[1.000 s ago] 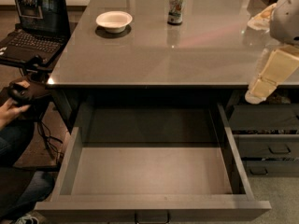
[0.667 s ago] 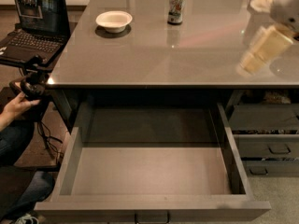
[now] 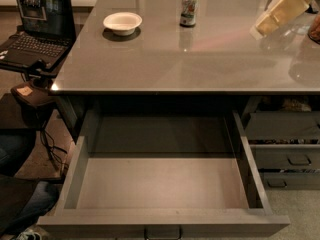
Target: Place 7up can into top drawer
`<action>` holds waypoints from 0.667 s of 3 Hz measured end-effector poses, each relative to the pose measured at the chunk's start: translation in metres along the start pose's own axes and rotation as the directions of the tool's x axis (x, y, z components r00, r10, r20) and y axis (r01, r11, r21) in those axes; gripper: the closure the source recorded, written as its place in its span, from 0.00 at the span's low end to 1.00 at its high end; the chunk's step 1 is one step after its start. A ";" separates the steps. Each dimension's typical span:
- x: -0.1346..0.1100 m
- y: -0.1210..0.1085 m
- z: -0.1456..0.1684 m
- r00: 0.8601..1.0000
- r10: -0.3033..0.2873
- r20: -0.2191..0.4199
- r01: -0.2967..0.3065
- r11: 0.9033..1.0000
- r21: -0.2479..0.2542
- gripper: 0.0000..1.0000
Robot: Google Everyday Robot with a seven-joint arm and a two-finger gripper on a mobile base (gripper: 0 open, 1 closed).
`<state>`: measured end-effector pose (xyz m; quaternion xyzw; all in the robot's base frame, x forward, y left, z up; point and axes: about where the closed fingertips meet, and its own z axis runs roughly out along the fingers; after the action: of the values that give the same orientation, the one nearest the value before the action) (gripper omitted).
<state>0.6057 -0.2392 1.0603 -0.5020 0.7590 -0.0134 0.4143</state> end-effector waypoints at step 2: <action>-0.004 -0.010 0.015 0.992 0.045 0.121 -0.046 0.999 0.007 0.00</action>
Offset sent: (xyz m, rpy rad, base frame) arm 0.0594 -0.0041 0.0081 0.4363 -0.2131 0.0441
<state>0.6232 -0.2353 1.0571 -0.4826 0.7438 0.0225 0.4620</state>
